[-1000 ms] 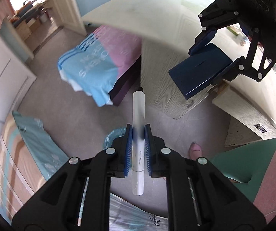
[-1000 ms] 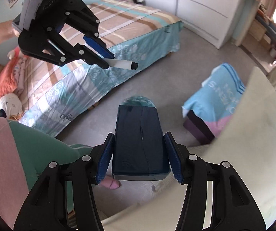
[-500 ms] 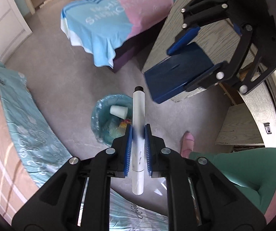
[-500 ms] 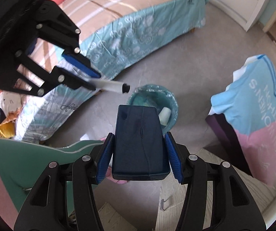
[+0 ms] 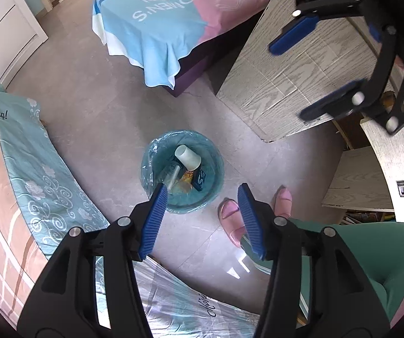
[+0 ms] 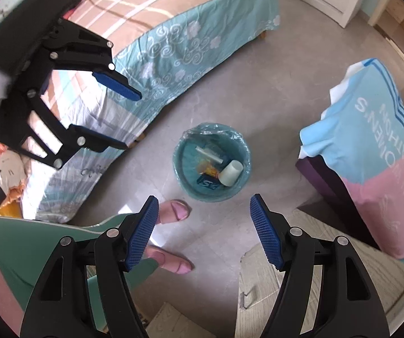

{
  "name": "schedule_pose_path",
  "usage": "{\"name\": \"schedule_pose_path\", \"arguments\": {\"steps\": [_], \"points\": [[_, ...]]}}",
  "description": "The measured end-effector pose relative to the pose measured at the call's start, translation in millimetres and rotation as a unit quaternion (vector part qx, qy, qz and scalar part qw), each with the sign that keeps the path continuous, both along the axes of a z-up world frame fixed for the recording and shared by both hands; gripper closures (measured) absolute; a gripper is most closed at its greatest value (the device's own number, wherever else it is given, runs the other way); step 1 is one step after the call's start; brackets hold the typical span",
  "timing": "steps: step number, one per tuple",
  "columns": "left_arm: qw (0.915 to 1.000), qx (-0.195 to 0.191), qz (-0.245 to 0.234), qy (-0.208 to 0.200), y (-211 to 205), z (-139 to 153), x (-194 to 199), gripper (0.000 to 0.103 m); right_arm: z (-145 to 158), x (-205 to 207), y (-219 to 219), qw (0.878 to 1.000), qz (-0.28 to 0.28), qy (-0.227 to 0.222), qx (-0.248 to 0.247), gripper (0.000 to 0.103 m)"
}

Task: Collect trash
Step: 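Open both tools to drop the marker and eraser into the bin, then move both open tools back over the table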

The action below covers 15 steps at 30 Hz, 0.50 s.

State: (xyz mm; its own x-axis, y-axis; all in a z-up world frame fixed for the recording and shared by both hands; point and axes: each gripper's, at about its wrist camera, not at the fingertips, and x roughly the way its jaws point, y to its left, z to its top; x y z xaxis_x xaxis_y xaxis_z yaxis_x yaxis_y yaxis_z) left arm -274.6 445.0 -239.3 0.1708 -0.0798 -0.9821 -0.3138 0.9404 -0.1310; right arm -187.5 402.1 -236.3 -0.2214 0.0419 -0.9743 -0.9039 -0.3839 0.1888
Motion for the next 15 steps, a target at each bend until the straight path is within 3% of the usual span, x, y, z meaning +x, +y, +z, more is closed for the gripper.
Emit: {"name": "schedule_pose_path", "arguments": {"steps": [7,11,15], "points": [[0.9993,0.008,-0.029,-0.020,-21,33,11,0.047,52,29,-35,0.998,-0.047,0.017,0.044,0.034],[0.9962,0.010,-0.062,-0.061,-46,73,31,0.045,97,55,-79,0.991,-0.097,0.039,0.084,0.032],[0.9879,0.019,-0.119,-0.097,-80,114,65,0.038,145,88,-143,0.980,-0.149,0.028,0.132,0.027]]}}
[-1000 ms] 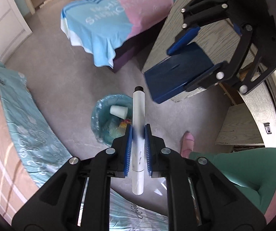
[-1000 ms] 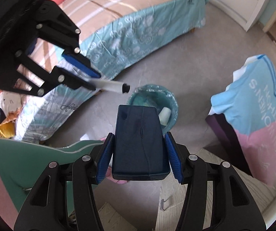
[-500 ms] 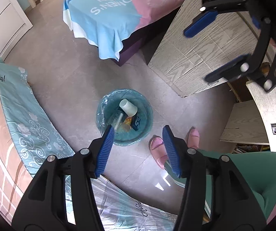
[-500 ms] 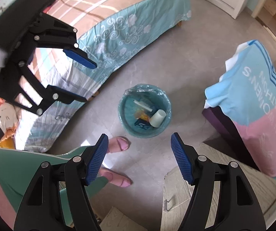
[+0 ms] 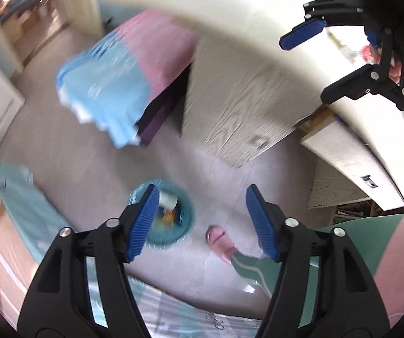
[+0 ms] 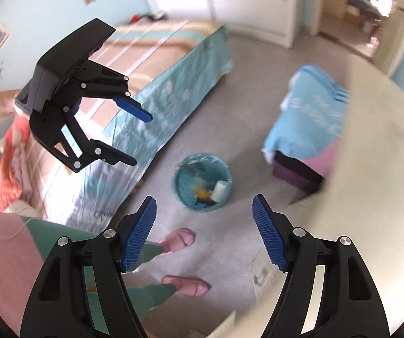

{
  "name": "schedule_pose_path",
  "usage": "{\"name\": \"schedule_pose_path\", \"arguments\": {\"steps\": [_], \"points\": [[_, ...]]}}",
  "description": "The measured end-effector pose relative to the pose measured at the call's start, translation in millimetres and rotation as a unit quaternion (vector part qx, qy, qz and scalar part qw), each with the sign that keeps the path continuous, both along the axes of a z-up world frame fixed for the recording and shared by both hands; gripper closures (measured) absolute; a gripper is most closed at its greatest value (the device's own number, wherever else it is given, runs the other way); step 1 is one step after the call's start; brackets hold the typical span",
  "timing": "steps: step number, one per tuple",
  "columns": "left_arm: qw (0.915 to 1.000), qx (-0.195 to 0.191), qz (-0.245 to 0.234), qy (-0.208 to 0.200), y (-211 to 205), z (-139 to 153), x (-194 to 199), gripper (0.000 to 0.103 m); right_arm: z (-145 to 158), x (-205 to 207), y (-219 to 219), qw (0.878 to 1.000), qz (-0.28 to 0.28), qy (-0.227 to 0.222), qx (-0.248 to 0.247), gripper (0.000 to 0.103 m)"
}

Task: Collect trash
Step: 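Move both open tools back over the table, then grasp the cartoon candy tube with the left tool while the right tool grasps the small bottle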

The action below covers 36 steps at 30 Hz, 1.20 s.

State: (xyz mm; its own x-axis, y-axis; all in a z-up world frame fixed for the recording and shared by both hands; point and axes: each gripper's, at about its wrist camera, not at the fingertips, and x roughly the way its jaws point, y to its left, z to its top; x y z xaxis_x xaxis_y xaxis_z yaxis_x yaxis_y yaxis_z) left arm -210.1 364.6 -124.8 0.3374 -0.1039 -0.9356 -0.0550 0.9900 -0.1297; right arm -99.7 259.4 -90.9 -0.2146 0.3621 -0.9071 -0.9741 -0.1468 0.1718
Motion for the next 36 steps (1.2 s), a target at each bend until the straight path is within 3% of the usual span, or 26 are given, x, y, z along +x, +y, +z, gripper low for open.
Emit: {"name": "schedule_pose_path", "arguments": {"steps": [4,9,16,24,31,36], "points": [[0.9970,0.011,-0.070,-0.030,-43,29,45,0.035,36,38,-74,0.997,-0.071,-0.027,0.028,0.021],[0.9858,0.024,-0.157,-0.056,-109,47,101,0.031,61,91,-180,0.980,-0.183,-0.064,0.033,0.021],[0.9605,0.023,-0.268,-0.070,-215,45,180,0.031,67,131,-336,0.943,-0.320,-0.090,0.011,0.021],[0.9291,0.041,-0.362,-0.064,-332,23,256,0.031,48,148,-474,0.895,-0.435,-0.094,-0.016,0.021],[0.9239,0.038,-0.379,-0.036,-374,-10,309,0.031,14,171,-554,0.862,-0.501,-0.068,-0.035,0.021],[0.9265,0.020,-0.376,-0.008,-382,-28,330,0.031,-11,185,-557,0.863,-0.501,-0.044,-0.046,0.025]]}}
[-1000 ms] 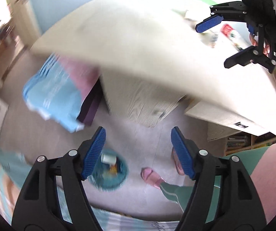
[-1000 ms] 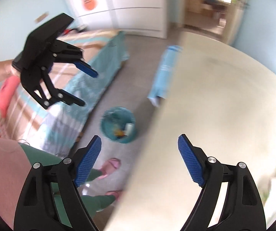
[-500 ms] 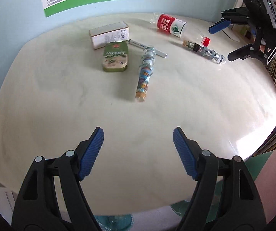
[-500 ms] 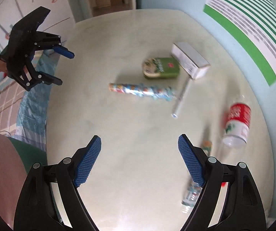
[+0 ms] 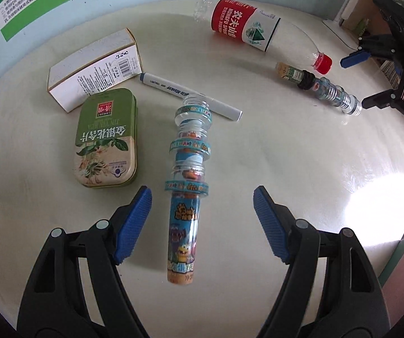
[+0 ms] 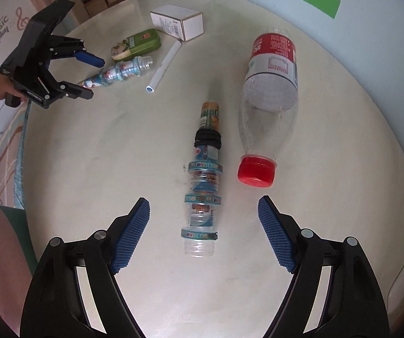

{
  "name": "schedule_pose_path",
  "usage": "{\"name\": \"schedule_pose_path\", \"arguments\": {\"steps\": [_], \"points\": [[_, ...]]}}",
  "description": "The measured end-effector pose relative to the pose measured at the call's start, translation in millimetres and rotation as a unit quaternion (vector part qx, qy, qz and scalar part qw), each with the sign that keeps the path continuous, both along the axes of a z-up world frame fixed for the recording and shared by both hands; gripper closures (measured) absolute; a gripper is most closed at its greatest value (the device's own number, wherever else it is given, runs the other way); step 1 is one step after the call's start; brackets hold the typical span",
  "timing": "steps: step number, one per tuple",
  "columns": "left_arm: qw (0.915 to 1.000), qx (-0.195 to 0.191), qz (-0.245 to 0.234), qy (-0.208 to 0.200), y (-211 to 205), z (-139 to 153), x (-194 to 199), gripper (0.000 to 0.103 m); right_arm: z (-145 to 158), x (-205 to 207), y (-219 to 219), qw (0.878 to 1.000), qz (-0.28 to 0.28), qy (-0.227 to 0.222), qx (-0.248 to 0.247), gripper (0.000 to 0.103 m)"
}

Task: Collect trash
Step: 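Grasp the cartoon candy tube with the left tool while the right tool grasps the small bottle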

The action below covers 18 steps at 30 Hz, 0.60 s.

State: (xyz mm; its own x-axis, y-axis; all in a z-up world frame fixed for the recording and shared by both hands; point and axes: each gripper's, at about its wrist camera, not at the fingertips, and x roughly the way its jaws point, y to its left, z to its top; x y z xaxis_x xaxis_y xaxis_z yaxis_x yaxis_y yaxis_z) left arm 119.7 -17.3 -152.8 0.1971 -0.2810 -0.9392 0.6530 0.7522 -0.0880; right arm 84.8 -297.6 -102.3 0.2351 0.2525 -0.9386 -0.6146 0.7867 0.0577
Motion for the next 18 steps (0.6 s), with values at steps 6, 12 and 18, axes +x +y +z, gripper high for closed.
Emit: {"name": "schedule_pose_path", "arguments": {"steps": [6,12,18], "points": [[0.9995,0.020,-0.021,0.016,-13,-17,2,0.056,-26,10,6,1.000,-0.003,0.023,0.008,0.043],[0.9997,0.015,-0.020,0.009,-16,-18,3,0.072,-37,13,20,1.000,0.012,0.007,-0.001,0.068],[0.9998,0.005,-0.019,0.007,-16,-10,0,0.072,-29,10,28,0.999,0.030,0.016,0.006,0.069]]}}
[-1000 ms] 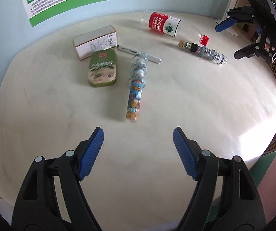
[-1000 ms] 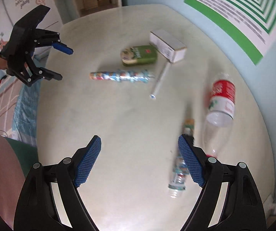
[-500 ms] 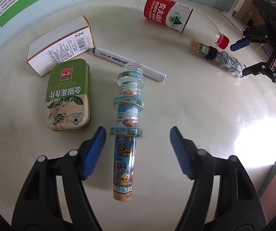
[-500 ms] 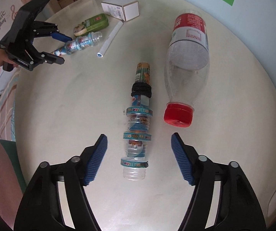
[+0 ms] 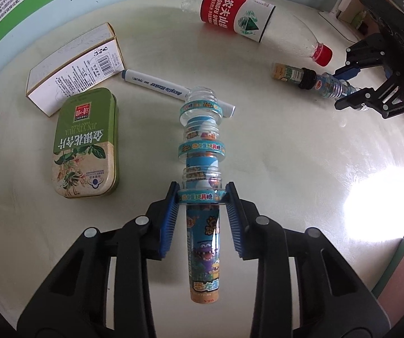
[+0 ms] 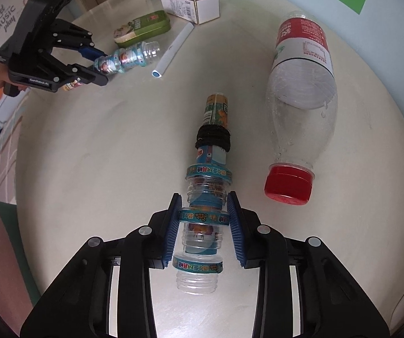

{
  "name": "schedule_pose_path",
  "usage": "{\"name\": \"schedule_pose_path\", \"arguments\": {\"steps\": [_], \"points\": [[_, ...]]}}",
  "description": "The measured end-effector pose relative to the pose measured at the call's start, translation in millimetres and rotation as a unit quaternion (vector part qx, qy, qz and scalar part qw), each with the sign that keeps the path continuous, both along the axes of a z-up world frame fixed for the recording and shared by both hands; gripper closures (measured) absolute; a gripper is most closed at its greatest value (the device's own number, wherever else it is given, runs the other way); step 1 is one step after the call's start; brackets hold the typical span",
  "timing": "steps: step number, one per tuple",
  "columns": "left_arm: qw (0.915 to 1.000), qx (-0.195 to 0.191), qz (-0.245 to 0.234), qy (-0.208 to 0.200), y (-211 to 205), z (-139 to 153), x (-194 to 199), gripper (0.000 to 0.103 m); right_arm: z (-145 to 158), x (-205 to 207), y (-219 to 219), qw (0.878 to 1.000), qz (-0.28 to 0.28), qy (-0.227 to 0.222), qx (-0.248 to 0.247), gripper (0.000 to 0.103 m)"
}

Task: Collect trash
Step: 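Grasp the cartoon candy tube with the left tool while the right tool grasps the small bottle, then carry the candy tube and small bottle over the bin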

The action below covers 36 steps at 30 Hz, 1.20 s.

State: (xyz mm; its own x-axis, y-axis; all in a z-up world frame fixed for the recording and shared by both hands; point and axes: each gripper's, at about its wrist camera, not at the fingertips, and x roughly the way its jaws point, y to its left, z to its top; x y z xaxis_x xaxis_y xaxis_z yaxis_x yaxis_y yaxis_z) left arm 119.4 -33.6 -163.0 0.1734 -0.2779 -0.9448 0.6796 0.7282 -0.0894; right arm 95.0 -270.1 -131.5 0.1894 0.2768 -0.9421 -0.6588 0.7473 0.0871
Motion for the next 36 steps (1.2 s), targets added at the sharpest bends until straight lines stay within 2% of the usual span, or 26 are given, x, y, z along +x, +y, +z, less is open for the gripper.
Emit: {"name": "schedule_pose_path", "arguments": {"steps": [7,12,19,23,29,36], "points": [[0.9997,-0.005,-0.003,-0.022,15,29,-25,0.072,29,-8,7,1.000,0.019,-0.014,0.007,0.069],[0.9988,-0.009,0.022,-0.044,39,53,-41,0.072,47,-13,30,0.998,0.049,-0.030,0.009,0.069],[0.9946,-0.013,0.075,-0.071,93,81,-74,0.072,78,-11,98,0.990,0.123,-0.059,0.022,0.069],[0.9899,-0.002,0.116,-0.081,133,92,-102,0.072,94,-20,149,0.980,0.182,-0.069,0.033,0.069],[0.9756,0.016,0.201,-0.086,202,99,-157,0.072,103,-41,240,0.957,0.279,-0.071,0.045,0.069],[0.9476,0.035,0.308,-0.077,282,97,-238,0.072,95,-86,352,0.918,0.389,-0.056,0.051,0.069]]}}
